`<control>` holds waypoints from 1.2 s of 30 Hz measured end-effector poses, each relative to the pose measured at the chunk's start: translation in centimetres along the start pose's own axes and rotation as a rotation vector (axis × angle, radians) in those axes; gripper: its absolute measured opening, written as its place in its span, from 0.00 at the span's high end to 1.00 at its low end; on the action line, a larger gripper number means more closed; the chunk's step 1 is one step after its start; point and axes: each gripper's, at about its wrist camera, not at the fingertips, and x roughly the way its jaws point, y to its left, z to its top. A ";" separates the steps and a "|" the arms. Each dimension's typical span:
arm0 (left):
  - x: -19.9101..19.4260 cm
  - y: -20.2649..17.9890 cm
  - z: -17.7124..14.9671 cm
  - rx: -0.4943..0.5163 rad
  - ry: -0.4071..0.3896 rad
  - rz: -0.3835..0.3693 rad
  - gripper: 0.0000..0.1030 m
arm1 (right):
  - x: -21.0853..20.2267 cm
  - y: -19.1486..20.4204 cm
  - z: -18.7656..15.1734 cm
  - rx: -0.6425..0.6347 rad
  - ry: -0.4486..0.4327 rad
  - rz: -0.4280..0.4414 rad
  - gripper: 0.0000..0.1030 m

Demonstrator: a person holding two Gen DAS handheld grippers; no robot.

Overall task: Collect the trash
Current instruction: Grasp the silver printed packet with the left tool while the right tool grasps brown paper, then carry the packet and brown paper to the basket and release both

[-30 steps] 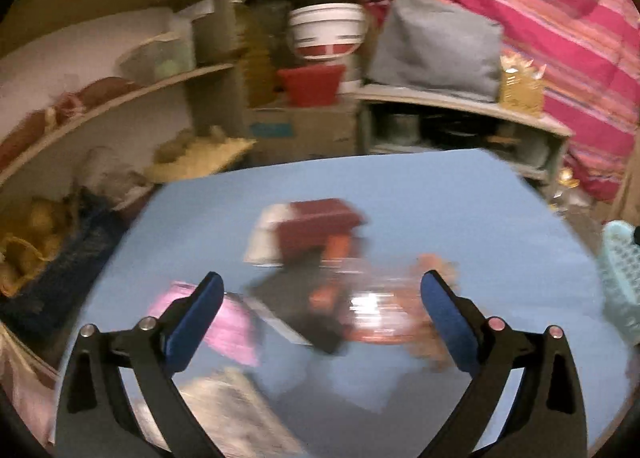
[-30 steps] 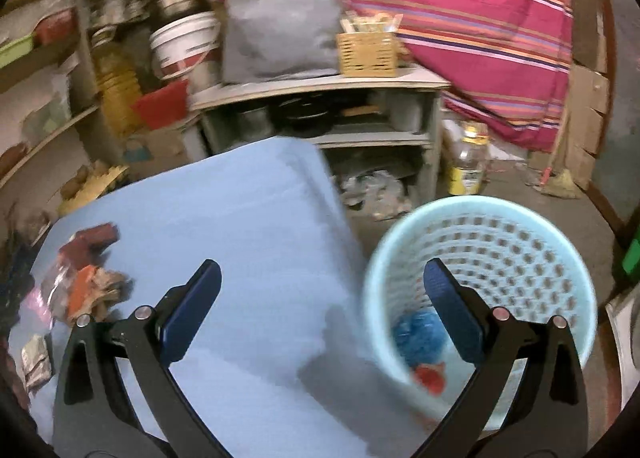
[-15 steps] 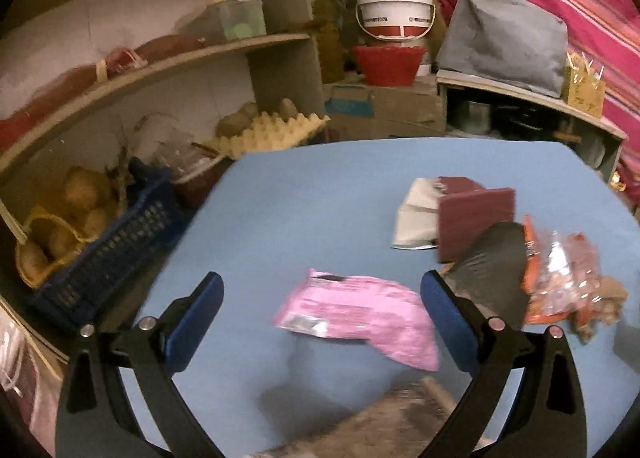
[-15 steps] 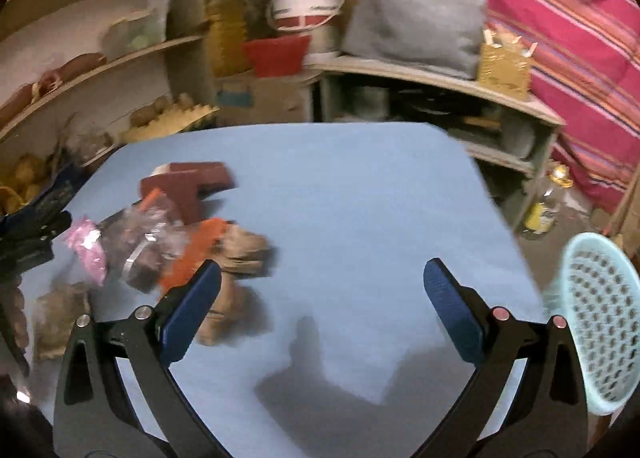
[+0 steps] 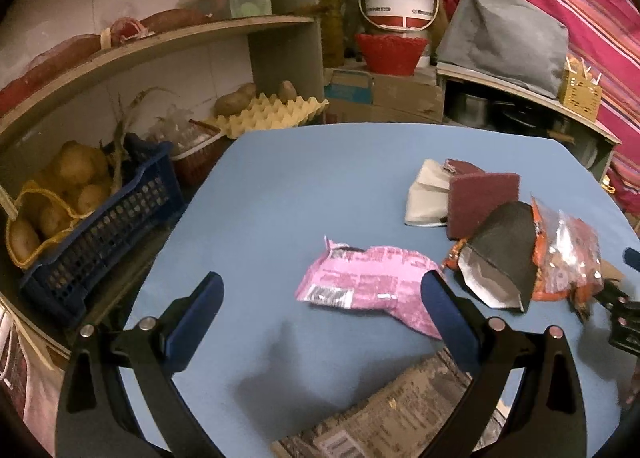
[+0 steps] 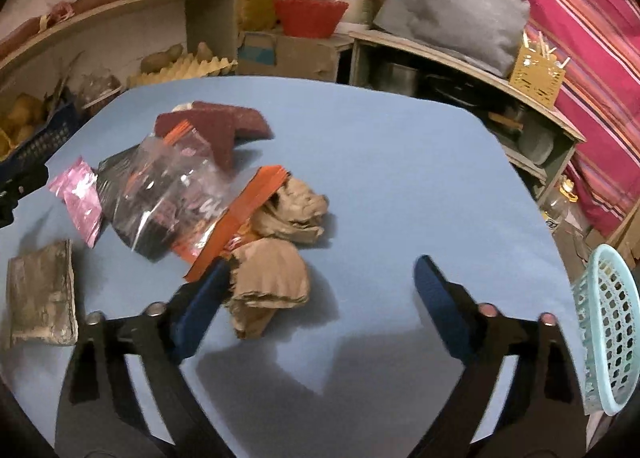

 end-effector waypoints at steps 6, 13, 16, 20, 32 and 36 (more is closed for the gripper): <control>-0.8 0.1 -1.5 -0.004 0.029 -0.039 0.06 | 0.0 0.2 -0.2 -0.019 0.012 0.073 0.64; -2.1 -0.1 -3.7 -0.006 0.059 -0.082 0.06 | -2.8 -2.4 -0.6 -0.019 -0.050 0.039 0.64; -2.0 -0.5 -4.7 -0.004 0.090 -0.095 0.06 | -3.7 -4.1 -1.2 -0.013 -0.057 0.012 0.64; -1.8 -1.0 -5.7 0.010 0.111 -0.092 0.06 | -4.5 -6.5 -2.2 0.014 -0.051 -0.013 0.64; -0.9 -2.2 -7.4 0.005 0.176 -0.193 0.22 | -5.7 -9.5 -3.7 0.043 -0.051 -0.045 0.64; -1.3 -3.4 -7.9 0.065 0.154 -0.169 0.27 | -6.1 -10.1 -3.7 0.053 -0.059 -0.049 0.64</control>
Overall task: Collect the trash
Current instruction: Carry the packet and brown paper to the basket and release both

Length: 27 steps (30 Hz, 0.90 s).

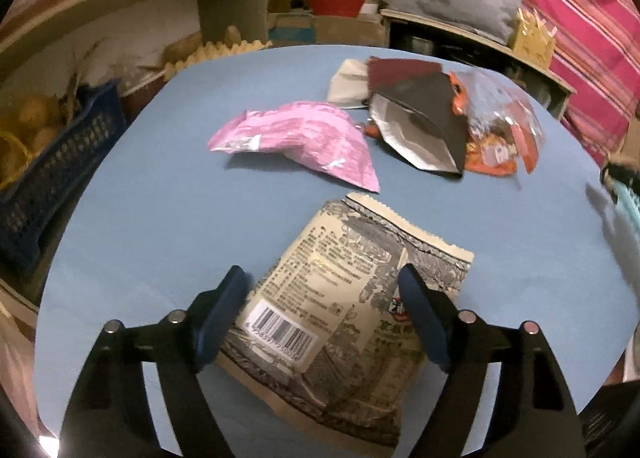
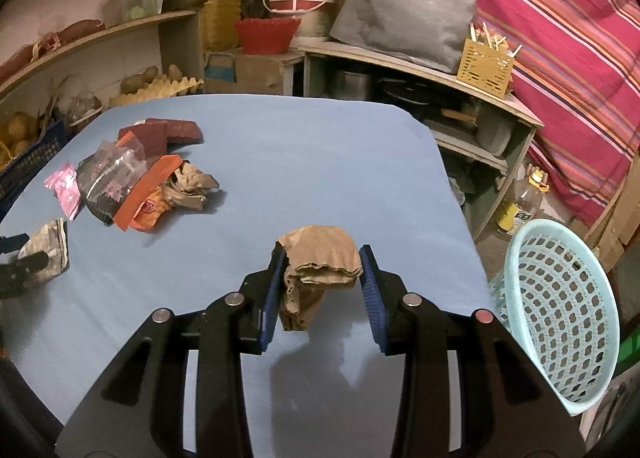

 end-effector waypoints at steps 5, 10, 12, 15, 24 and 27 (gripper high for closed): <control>-0.3 -1.1 0.1 0.027 0.003 -0.027 0.51 | -0.3 -1.0 -0.1 0.017 -0.001 -0.013 0.64; -0.6 -2.3 0.5 0.044 -0.016 -0.038 0.79 | -0.9 -2.2 -0.2 0.040 -0.010 -0.026 0.64; -0.7 -2.3 1.0 0.027 -0.021 -0.045 0.81 | -1.2 -2.8 -0.2 0.048 -0.017 -0.032 0.64; -1.3 -2.7 1.9 0.024 -0.043 -0.043 0.82 | -1.9 -4.0 -0.2 0.065 -0.028 -0.042 0.64; -4.7 -7.3 6.1 0.061 -0.160 0.021 0.83 | -4.3 -10.2 0.1 0.142 -0.067 -0.088 0.64; -5.6 -9.5 7.3 0.076 -0.190 0.011 0.83 | -5.2 -12.8 -0.2 0.177 -0.074 -0.107 0.64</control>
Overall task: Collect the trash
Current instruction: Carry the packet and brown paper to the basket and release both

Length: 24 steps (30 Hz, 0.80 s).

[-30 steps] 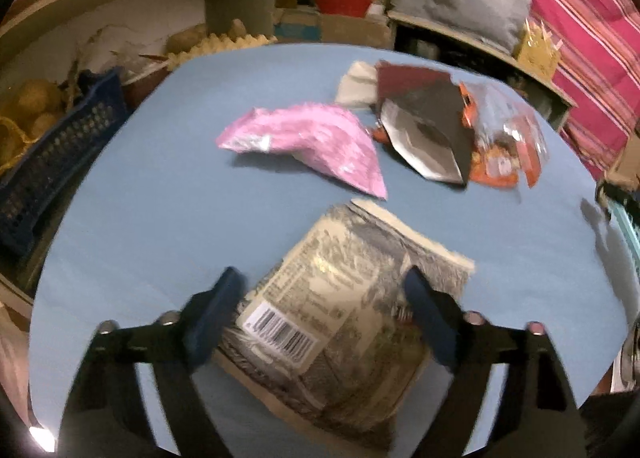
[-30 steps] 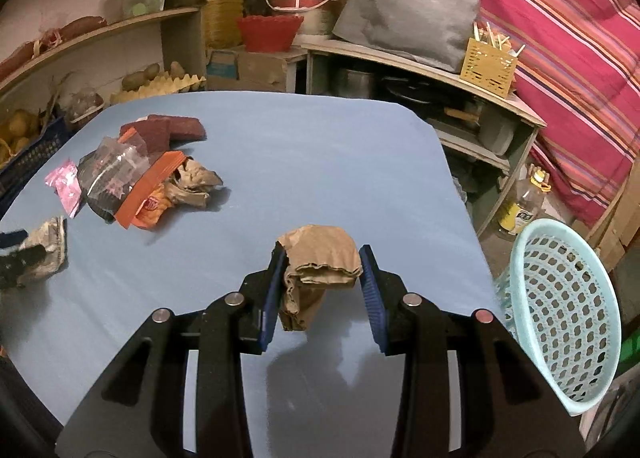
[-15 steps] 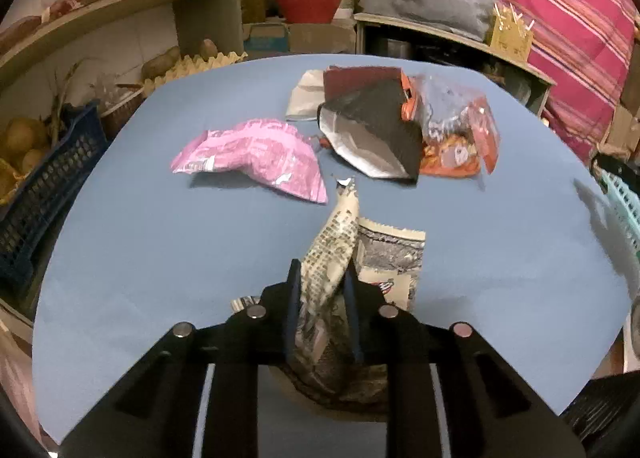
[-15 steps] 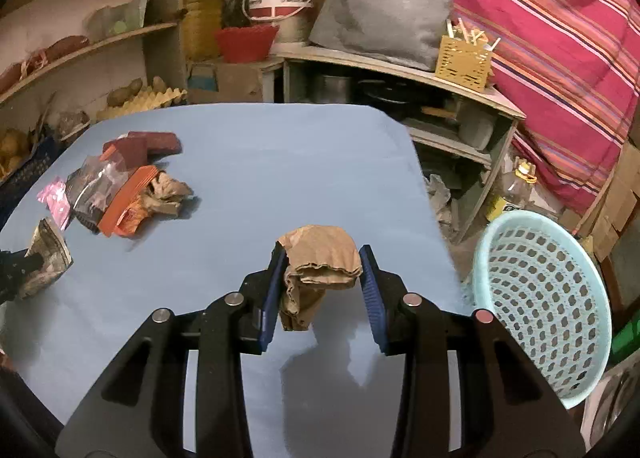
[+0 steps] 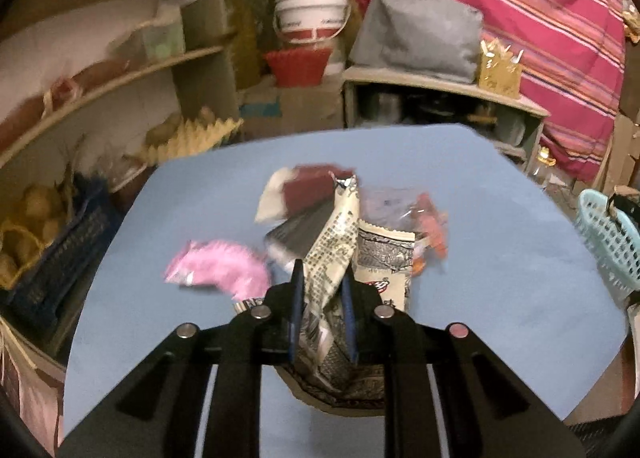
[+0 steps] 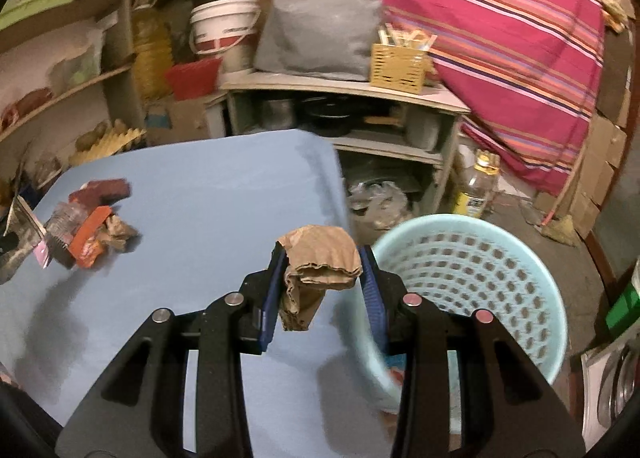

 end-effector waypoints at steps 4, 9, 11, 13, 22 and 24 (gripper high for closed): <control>-0.3 -3.7 1.9 0.018 -0.038 -0.035 0.83 | -0.5 -3.6 -0.2 0.045 0.000 -0.031 0.64; 0.7 -9.3 3.7 0.039 -0.048 -0.105 0.83 | -0.8 -7.2 -1.0 0.106 0.010 -0.060 0.64; 1.3 -11.3 4.2 0.043 -0.044 -0.133 0.83 | -1.0 -8.6 -1.2 0.126 0.008 -0.081 0.64; 2.0 -13.8 4.7 0.054 -0.045 -0.154 0.83 | -1.3 -9.8 -1.4 0.143 0.004 -0.096 0.64; 4.0 -23.1 6.4 0.096 -0.060 -0.252 0.83 | -1.0 -13.0 -1.8 0.159 0.003 -0.135 0.64; 4.4 -25.1 6.8 0.105 -0.061 -0.278 0.83 | -0.8 -13.8 -1.9 0.157 0.001 -0.143 0.64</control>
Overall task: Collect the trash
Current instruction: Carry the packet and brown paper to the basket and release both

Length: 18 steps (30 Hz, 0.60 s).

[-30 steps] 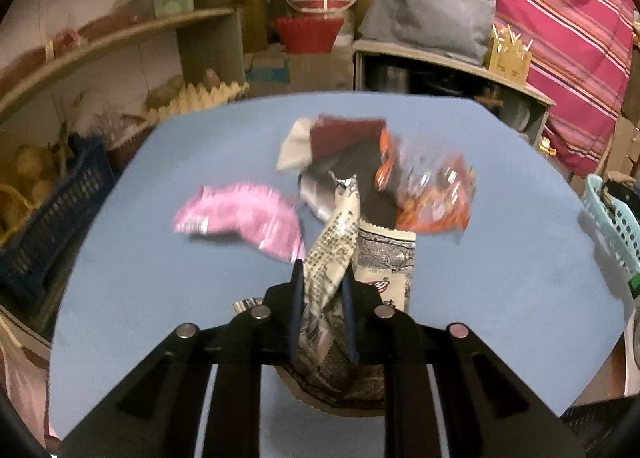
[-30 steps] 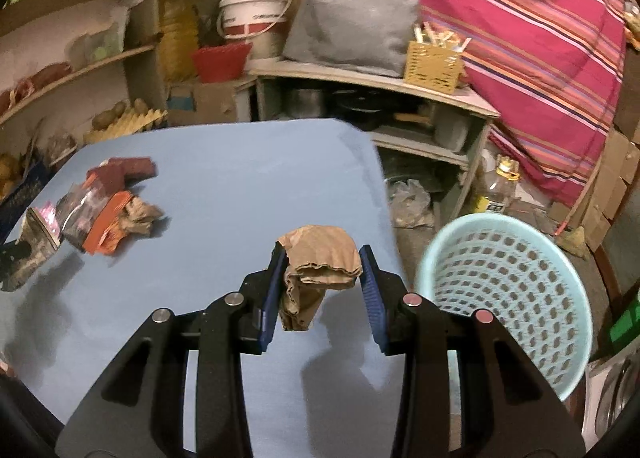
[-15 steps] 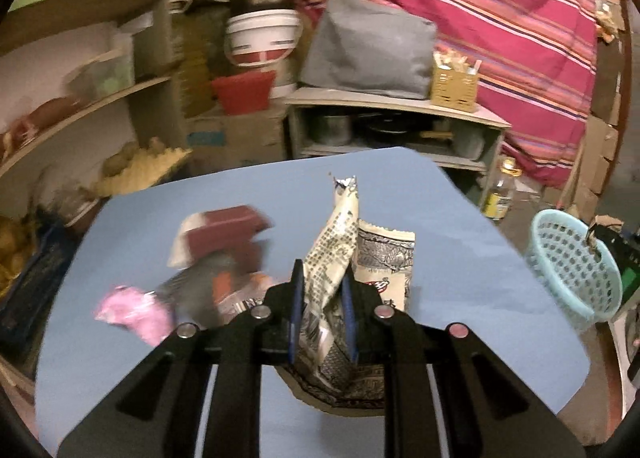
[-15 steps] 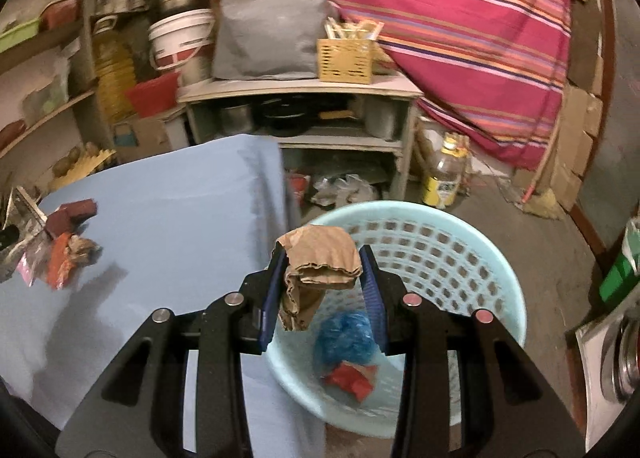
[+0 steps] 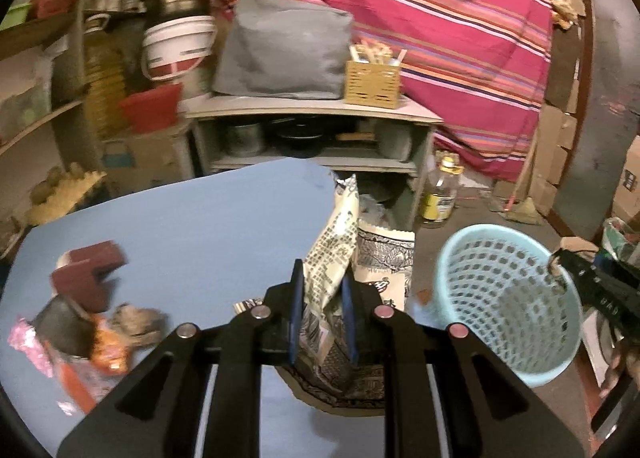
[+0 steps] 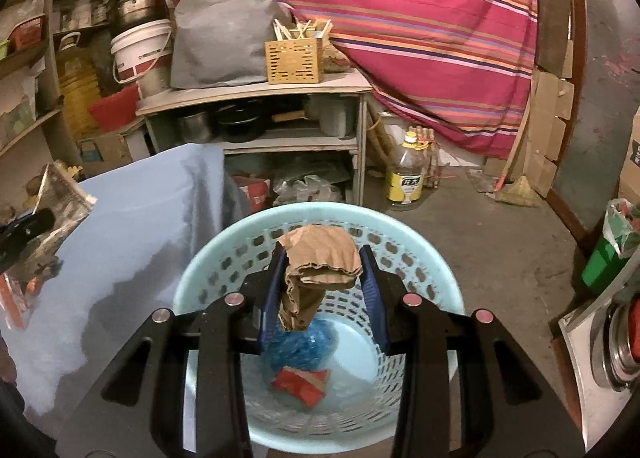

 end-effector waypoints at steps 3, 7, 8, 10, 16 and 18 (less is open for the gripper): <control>1.1 -2.7 0.6 0.018 0.001 -0.028 0.82 | 0.3 -1.4 0.1 0.022 0.002 -0.006 0.64; 2.4 -6.0 1.3 0.034 0.010 -0.075 0.82 | 0.4 -3.3 0.1 0.066 0.005 -0.008 0.64; 2.5 -6.6 1.4 0.038 0.011 -0.084 0.82 | 0.4 -3.6 0.1 0.069 0.004 -0.013 0.63; 3.2 -8.2 1.6 0.048 0.017 -0.108 0.82 | 0.5 -4.6 0.1 0.083 0.004 -0.025 0.63; 4.9 -11.4 1.4 0.059 0.049 -0.159 0.80 | 0.8 -6.0 -0.3 0.131 0.021 -0.022 0.63; 5.9 -12.1 1.1 0.061 0.075 -0.177 0.79 | 1.1 -6.1 -0.3 0.131 0.028 -0.023 0.63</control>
